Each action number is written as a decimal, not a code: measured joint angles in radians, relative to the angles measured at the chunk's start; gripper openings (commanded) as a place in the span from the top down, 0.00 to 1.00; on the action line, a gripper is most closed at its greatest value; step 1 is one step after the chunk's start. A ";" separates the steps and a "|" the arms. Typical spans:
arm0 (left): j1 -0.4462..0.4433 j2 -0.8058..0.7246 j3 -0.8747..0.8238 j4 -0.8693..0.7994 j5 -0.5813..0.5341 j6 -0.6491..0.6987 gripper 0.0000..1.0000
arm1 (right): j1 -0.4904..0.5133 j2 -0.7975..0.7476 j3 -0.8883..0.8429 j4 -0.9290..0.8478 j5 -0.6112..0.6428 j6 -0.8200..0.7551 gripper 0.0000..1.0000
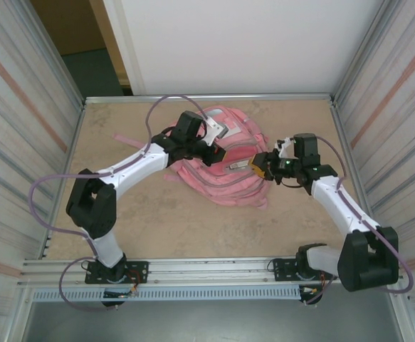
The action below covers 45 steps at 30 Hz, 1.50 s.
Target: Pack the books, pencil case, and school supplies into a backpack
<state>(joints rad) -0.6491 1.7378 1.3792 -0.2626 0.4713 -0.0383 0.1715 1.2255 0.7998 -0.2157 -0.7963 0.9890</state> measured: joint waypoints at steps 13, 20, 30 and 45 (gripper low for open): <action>-0.001 -0.083 -0.106 0.093 0.026 -0.014 1.00 | 0.037 0.287 0.098 0.121 -0.009 0.080 0.57; -0.001 -0.083 -0.116 0.119 0.026 -0.019 1.00 | 0.056 0.325 0.146 0.107 0.055 0.072 0.57; -0.001 -0.084 -0.135 0.156 0.023 -0.046 1.00 | 0.109 0.324 0.197 0.006 0.260 -0.025 0.46; 0.008 -0.093 -0.182 0.218 0.036 -0.098 1.00 | 0.211 0.302 0.280 -0.170 0.593 -0.305 0.56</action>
<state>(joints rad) -0.6415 1.6451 1.1973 -0.0448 0.5076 -0.1360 0.3828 1.5276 1.0801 -0.3859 -0.2035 0.6842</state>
